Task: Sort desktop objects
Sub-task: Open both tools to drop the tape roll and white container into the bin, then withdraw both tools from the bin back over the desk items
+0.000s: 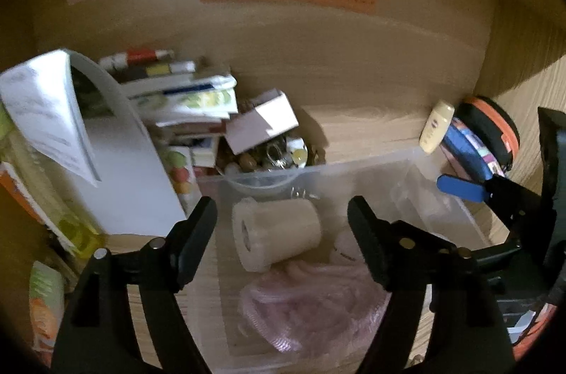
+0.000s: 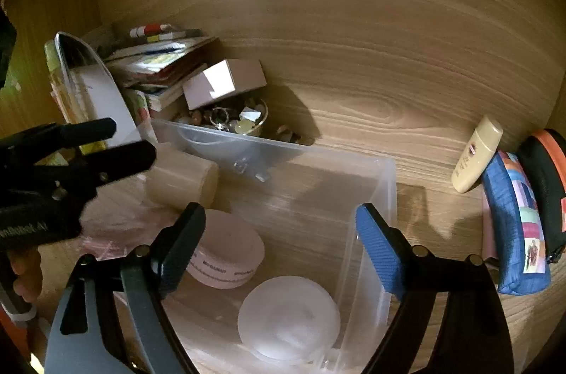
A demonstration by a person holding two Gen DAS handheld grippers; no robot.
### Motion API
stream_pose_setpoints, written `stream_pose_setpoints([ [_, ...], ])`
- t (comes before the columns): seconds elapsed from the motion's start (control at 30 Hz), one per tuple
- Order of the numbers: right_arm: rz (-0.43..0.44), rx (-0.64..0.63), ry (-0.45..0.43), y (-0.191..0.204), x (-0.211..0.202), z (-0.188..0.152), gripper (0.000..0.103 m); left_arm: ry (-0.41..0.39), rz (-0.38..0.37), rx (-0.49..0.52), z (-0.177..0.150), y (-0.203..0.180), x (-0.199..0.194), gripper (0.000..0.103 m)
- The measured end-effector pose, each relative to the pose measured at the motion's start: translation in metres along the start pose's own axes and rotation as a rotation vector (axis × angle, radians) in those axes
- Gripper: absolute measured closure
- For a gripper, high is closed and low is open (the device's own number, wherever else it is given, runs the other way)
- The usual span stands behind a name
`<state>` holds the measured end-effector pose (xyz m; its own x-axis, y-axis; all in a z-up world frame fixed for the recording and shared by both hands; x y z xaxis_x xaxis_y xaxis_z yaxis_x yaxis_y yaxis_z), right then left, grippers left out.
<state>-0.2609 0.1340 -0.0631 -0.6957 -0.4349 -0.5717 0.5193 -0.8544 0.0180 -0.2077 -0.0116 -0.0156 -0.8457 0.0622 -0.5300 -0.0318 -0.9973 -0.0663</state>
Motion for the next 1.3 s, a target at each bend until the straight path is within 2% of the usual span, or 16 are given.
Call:
stream_pose_setpoints([
  [0.13, 0.008, 0.007, -0.030, -0.002, -0.011, 0.006, 0.018, -0.039, 0.031, 0.004, 0.004, 0.005, -0.017, 0.016],
  [0.33, 0.023, 0.026, -0.078, -0.001, -0.038, 0.017, 0.017, -0.057, 0.052, 0.007, 0.000, 0.009, -0.039, 0.013],
  [0.53, 0.029, 0.027, -0.128, 0.006, -0.075, 0.017, 0.008, -0.070, 0.064, 0.012, -0.012, 0.014, -0.065, 0.009],
  [0.63, 0.014, 0.005, -0.144, 0.013, -0.093, 0.010, 0.007, -0.066, 0.060, 0.010, -0.020, 0.017, -0.076, 0.009],
  [0.97, -0.036, -0.024, -0.152, 0.025, -0.143, -0.037, 0.004, -0.044, 0.068, 0.005, -0.063, 0.036, -0.118, 0.006],
  [1.3, -0.095, -0.020, -0.058, 0.024, -0.154, -0.107, 0.004, 0.083, 0.085, 0.044, -0.135, 0.049, -0.128, 0.006],
])
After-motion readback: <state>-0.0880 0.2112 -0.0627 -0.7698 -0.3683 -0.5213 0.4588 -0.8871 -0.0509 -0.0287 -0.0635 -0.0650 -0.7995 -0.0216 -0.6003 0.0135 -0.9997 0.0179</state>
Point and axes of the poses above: each gripper's, at about its wrist camera, not at the fingertips, and x roughly the way its jaws point, y to its left, z to its top, the point moved 3 cm from there along x, roughly the way its jaws point, and after that the axes turned 6 degrees about -y, right-handed, at the moved point
